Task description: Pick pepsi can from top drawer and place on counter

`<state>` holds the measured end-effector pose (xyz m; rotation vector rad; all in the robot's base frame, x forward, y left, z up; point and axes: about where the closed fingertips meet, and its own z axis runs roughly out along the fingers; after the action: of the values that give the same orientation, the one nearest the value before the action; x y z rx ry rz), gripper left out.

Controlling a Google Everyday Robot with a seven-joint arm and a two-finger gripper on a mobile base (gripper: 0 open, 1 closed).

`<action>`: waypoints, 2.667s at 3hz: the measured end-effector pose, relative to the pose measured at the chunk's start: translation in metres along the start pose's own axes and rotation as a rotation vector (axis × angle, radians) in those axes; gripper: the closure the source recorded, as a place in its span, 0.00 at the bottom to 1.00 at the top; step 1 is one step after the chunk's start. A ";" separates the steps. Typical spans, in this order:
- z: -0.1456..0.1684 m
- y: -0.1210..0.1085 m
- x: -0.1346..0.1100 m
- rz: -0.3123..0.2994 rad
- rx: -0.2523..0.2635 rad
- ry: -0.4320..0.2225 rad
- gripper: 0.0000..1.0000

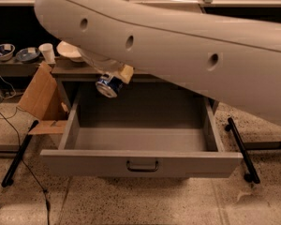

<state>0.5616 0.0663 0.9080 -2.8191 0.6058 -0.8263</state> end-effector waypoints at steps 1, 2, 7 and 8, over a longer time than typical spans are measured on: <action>-0.006 -0.015 0.039 0.057 0.001 0.084 1.00; -0.006 -0.015 0.039 0.057 0.001 0.084 1.00; 0.027 0.087 0.128 0.243 -0.038 0.149 1.00; 0.039 0.093 0.154 0.276 -0.043 0.163 1.00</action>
Offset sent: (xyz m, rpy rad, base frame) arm 0.0258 -0.0019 0.0201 -0.0016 -0.0589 -0.0572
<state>0.6692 -0.0817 0.9276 -2.6364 1.0200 -1.0016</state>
